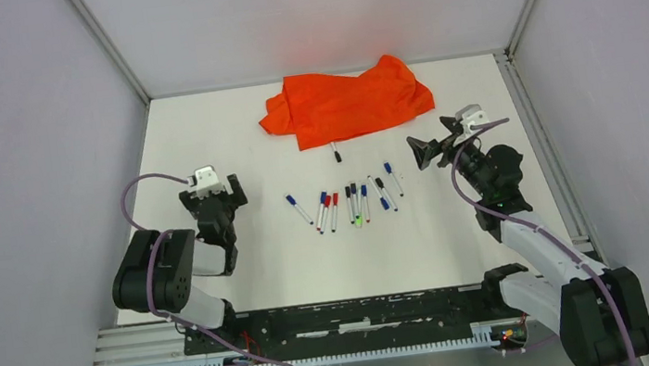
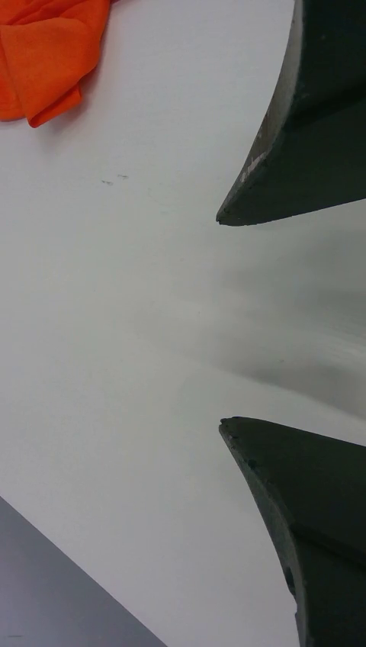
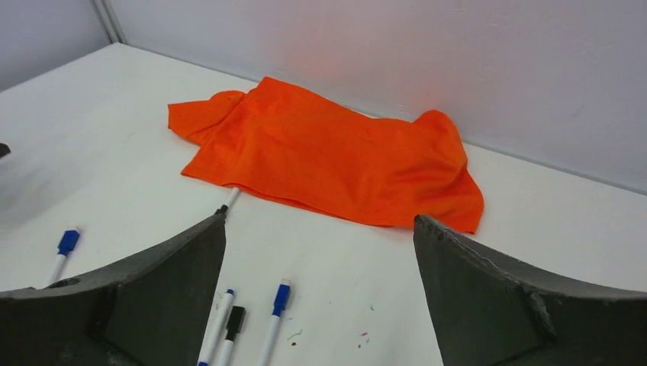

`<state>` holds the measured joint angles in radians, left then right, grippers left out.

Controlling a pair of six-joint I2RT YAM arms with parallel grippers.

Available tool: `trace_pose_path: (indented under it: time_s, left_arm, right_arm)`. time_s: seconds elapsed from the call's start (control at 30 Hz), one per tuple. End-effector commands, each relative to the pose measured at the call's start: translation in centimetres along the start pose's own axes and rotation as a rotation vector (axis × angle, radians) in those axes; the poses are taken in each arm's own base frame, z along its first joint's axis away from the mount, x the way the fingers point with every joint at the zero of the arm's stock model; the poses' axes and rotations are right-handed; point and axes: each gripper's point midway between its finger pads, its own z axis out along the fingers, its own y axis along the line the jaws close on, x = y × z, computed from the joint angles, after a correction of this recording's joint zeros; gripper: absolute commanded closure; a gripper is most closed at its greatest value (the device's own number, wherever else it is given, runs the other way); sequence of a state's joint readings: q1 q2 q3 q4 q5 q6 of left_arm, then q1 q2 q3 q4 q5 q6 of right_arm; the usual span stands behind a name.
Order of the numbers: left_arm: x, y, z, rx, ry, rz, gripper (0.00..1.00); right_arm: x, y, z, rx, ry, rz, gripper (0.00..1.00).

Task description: Open the pen caps

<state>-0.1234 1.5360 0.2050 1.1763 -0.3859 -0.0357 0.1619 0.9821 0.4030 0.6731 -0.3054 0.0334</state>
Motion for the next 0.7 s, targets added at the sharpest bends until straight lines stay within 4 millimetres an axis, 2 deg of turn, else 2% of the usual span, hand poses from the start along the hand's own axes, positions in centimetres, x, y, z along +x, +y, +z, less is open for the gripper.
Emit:
trace_pose_path:
  time_s: [0.0, 0.07, 0.13, 0.2, 0.23, 0.27, 0.3, 0.33, 0.37, 0.4, 0.47, 0.53, 0.6, 0.67]
  left_arm:
    - [-2.2, 0.0, 0.5, -0.007, -0.071, -0.03, 0.0]
    - [-3.2, 0.2, 0.3, -0.027, -0.056, -0.025, 0.0]
    - [-4.9, 0.4, 0.5, -0.049, -0.036, -0.023, 0.0]
    - [-7.7, 0.0, -0.7, -0.012, -0.132, -0.064, 0.0]
    - [-10.0, -1.2, -1.8, 0.072, -0.228, -0.117, 0.0]
    - [-11.9, -1.3, -2.8, 0.097, -0.29, -0.2, 0.0]
    - [-13.0, -0.3, -3.2, 0.037, -0.295, -0.334, 0.0]
    - [-13.1, 0.9, -3.1, -0.057, -0.227, -0.468, 0.0]
    - [-13.8, 1.3, -2.9, -0.107, -0.192, -0.526, 0.0]
    - [-14.5, 0.5, -2.7, -0.063, -0.178, -0.515, 0.0]
    - [-16.1, -3.5, -2.7, 0.157, -0.158, -0.485, 0.0]
    - [-16.9, -6.6, -2.9, 0.307, -0.106, -0.544, 0.0]
    - [-16.5, -9.0, -2.9, 0.408, -0.032, -0.59, 0.0]
    - [-15.3, -10.7, -2.9, 0.473, 0.04, -0.615, 0.08]
  right_arm:
    - [-2.9, -0.4, 0.8, 0.044, -0.099, 0.117, 0.02]
    - [-2.8, -1.1, 0.8, 0.091, -0.125, 0.178, 0.02]
    - [-1.7, -2.5, 0.8, 0.19, -0.135, 0.311, 0.02]
    - [-2.0, -1.3, 2.4, 0.096, -0.126, 0.262, 0.02]
    - [-1.3, -0.5, 3.6, 0.032, -0.089, 0.23, 0.02]
    - [-0.5, -0.3, 4.9, 0.018, -0.039, 0.225, 0.02]
    - [-0.1, -0.2, 5.6, 0.015, -0.014, 0.206, 0.02]
    - [0.6, -0.3, 5.9, 0.03, 0.011, 0.183, 0.02]
    - [1.3, -0.4, 6.1, 0.056, 0.03, 0.164, 0.02]
    - [2.0, -0.5, 6.3, 0.08, 0.055, 0.148, 0.02]
    - [3.5, 0.5, 7.0, 0.074, 0.127, 0.119, 0.02]
    - [5.5, 1.6, 7.5, 0.082, 0.215, 0.065, 0.02]
    - [7.2, 2.1, 7.2, 0.105, 0.286, 0.03, 0.02]
    - [8.9, 2.2, 6.4, 0.121, 0.343, 0.033, 0.07]
